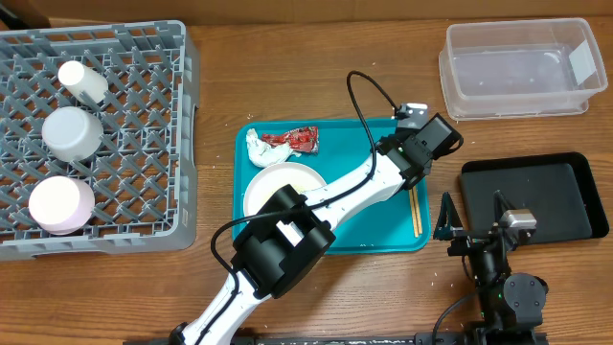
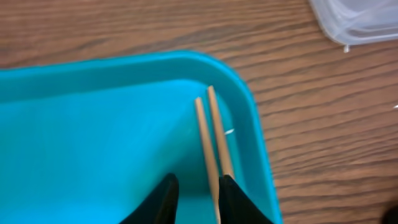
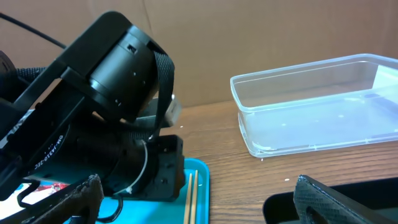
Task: Sort waste into correct bins and load items into the dishwasher
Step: 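Reach the left gripper to the tray and grasp one wooden chopstick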
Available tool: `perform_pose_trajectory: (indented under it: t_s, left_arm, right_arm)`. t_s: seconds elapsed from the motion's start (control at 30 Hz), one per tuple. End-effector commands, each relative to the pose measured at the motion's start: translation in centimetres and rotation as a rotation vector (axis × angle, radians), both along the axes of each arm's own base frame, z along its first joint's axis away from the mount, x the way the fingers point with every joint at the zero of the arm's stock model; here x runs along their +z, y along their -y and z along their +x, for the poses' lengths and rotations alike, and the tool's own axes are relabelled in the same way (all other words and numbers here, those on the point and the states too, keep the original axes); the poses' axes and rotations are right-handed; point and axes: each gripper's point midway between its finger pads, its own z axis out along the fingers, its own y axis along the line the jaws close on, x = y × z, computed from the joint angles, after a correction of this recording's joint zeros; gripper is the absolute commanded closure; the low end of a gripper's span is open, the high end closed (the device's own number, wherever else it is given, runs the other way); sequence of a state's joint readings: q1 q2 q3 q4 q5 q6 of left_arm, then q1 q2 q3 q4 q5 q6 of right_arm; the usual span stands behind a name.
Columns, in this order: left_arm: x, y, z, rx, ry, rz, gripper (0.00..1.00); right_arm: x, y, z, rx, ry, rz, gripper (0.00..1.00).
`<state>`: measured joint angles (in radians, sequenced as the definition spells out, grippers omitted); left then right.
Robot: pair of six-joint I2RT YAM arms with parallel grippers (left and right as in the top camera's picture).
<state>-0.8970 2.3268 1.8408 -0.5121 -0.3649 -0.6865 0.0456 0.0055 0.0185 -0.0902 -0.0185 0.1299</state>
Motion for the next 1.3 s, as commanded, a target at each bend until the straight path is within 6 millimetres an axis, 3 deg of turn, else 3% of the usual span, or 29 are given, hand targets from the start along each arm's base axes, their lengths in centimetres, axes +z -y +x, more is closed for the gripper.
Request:
perform_pose_trajectory:
  t_s: [0.0,0.5,0.8,1.17,1.27]
  left_arm:
    - [-1.0,-0.3,-0.1,0.087,-0.010,-0.017,0.75]
    - [-4.9,0.5,-2.1,0.065,-0.058,0.039,0.73]
    - [-4.2,0.4,-1.6,0.078,-0.033,0.045,0.73]
    - [-0.4,0.9,-1.5,0.074,-0.048,0.062,0.70]
    - [-0.6,1.6,-2.1,0.048,-0.089,0.033,0.69]
  right_arm:
    - [-0.3,0.1,0.1,-0.008,-0.001,-0.004,0.00]
    - [-0.3,0.1,0.1,-0.008,-0.001,-0.004,0.00]
    - [-0.3,0.1,0.1,-0.008,-0.001,-0.004,0.00]
    - [-0.3,0.1,0.1,-0.008,-0.002,-0.004,0.00]
    - [-0.3,0.1,0.1,-0.008,-0.001,-0.004,0.00]
